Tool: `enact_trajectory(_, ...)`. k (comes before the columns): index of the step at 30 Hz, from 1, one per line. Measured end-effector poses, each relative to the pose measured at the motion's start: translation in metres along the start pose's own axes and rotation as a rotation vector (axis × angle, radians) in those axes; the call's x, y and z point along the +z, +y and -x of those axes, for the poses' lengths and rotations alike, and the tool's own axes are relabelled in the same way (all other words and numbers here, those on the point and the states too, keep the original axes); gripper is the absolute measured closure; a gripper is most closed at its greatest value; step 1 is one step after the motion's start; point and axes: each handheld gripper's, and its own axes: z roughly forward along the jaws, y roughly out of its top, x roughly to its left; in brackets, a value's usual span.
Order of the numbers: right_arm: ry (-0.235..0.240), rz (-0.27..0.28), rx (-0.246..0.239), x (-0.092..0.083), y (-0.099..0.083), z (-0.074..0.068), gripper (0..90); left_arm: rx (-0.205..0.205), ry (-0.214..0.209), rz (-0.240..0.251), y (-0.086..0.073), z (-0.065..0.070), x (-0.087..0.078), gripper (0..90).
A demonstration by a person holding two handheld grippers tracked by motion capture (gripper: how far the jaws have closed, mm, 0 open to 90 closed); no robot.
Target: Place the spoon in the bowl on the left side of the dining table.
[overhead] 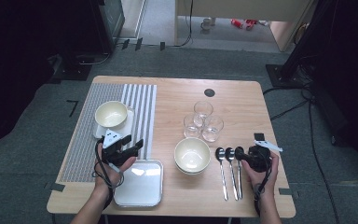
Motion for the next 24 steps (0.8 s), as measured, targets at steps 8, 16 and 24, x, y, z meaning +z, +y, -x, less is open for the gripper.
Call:
enact_trajectory(8,-0.006,0.009,-0.022,0.0008,-0.0017,0.0009,39.3,0.016,-0.005,-0.002,0.0008,0.0027,0.0004,47.5)
enact_trajectory(16,-0.003,0.013,-0.029,-0.0002,-0.0037,0.0,37.0,0.017,-0.01,-0.004,0.0003,0.0043,0.0019,48.3)
enact_trajectory(24,-0.01,0.006,-0.035,0.0007,-0.0034,-0.0038,34.4,0.014,-0.007,-0.007,0.0005,0.0018,0.0025,48.6)
